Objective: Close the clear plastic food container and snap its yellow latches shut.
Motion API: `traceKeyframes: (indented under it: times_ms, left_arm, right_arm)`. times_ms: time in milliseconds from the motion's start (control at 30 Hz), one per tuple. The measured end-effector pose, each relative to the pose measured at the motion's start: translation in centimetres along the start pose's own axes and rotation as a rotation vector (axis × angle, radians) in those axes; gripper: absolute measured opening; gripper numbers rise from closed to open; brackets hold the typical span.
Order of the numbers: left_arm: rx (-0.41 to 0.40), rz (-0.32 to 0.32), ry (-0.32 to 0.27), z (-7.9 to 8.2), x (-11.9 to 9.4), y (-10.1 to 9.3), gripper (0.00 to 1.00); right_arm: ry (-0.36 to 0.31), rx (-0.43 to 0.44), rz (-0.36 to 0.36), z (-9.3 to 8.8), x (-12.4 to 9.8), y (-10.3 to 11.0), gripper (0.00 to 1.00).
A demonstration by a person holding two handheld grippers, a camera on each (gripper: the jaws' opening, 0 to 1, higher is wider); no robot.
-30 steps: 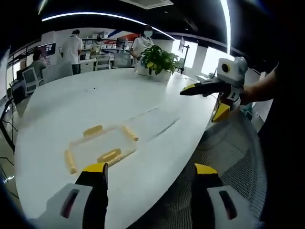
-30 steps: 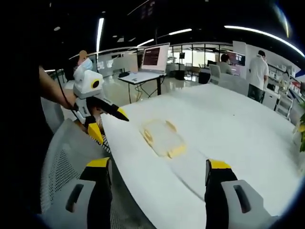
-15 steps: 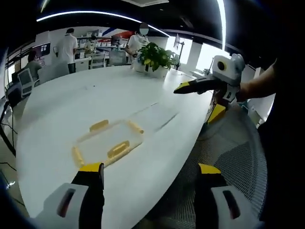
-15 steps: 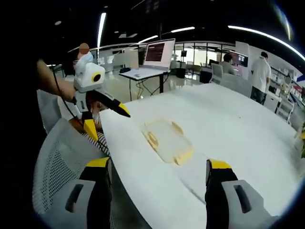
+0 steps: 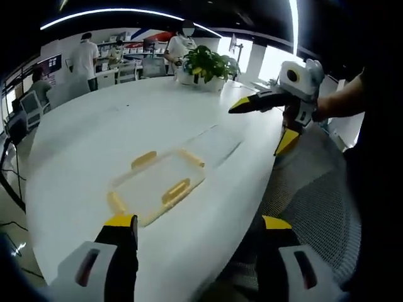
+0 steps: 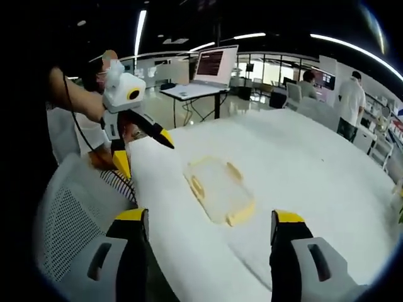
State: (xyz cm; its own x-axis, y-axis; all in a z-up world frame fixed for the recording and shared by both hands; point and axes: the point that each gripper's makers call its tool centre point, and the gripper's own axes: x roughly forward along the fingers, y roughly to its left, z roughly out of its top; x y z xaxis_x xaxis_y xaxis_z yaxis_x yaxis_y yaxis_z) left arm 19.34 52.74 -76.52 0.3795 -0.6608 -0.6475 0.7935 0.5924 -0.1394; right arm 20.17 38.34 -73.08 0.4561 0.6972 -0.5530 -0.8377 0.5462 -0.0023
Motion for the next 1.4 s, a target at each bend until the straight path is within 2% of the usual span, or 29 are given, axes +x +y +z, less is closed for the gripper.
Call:
traceKeyframes:
  times_ms: [133, 233, 433, 600, 800, 1000, 1167, 1400]
  left_arm:
    - [0.001, -0.008, 0.01, 0.0, 0.1, 1.0, 0.76]
    - [-0.033, -0.013, 0.009, 0.0, -0.1, 1.7, 0.76]
    - [0.017, -0.01, 0.057, -0.8, 0.2, 3.1, 0.75]
    - [0.037, -0.012, 0.066, -0.6, 0.5, 3.9, 0.75]
    - [0.075, -0.024, 0.105, -0.8, 1.1, 5.0, 0.73]
    - [0.078, -0.029, 0.12, -1.0, 1.6, 6.0, 0.73]
    - [0.093, -0.035, 0.14, -1.2, 2.0, 6.8, 0.72]
    - [0.13, -0.051, 0.179, -1.6, 2.7, 7.8, 0.72]
  right_arm:
    - [0.006, -0.005, 0.006, -0.1, 0.6, -0.6, 0.77]
    - [0.007, -0.004, 0.009, -0.2, 1.0, -1.0, 0.75]
    - [0.018, -0.015, 0.019, -0.4, 2.0, -1.7, 0.73]
    - [0.04, -0.043, 0.03, -0.8, 2.5, -2.1, 0.72]
    - [0.06, -0.058, 0.039, -0.9, 3.3, -3.0, 0.69]
    - [0.08, -0.073, 0.044, -1.1, 4.1, -4.0, 0.7]
    - [0.105, -0.075, 0.063, -1.5, 5.0, -4.4, 0.7]
    - [0.175, -0.101, 0.108, -2.5, 5.9, -4.6, 0.67]
